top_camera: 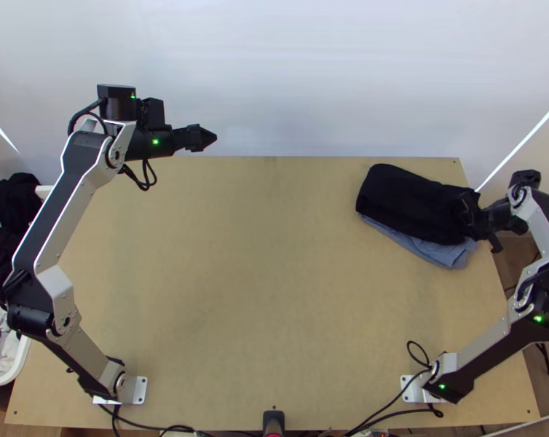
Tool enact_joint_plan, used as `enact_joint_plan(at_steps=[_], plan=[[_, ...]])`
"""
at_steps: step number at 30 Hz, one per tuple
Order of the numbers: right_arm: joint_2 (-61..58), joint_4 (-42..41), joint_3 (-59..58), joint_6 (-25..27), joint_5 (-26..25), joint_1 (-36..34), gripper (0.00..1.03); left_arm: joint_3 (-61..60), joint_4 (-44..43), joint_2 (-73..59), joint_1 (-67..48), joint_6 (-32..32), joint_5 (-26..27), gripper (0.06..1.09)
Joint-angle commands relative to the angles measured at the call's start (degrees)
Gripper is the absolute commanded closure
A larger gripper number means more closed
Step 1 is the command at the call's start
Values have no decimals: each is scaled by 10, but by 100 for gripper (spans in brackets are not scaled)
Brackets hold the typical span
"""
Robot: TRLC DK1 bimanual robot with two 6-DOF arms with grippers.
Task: Fold the t-shirt
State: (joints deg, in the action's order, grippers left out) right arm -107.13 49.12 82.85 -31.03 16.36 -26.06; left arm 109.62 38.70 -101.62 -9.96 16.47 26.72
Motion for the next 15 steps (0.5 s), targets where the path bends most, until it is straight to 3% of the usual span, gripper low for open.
enact_joint_plan(at_steps=[1, 15], plan=[[45, 0, -8, 12, 2, 10, 98, 2, 0, -4, 0, 0, 0, 10], [142, 51, 5, 8, -3, 58, 100, 2, 0, -7, 5, -1, 0, 10]])
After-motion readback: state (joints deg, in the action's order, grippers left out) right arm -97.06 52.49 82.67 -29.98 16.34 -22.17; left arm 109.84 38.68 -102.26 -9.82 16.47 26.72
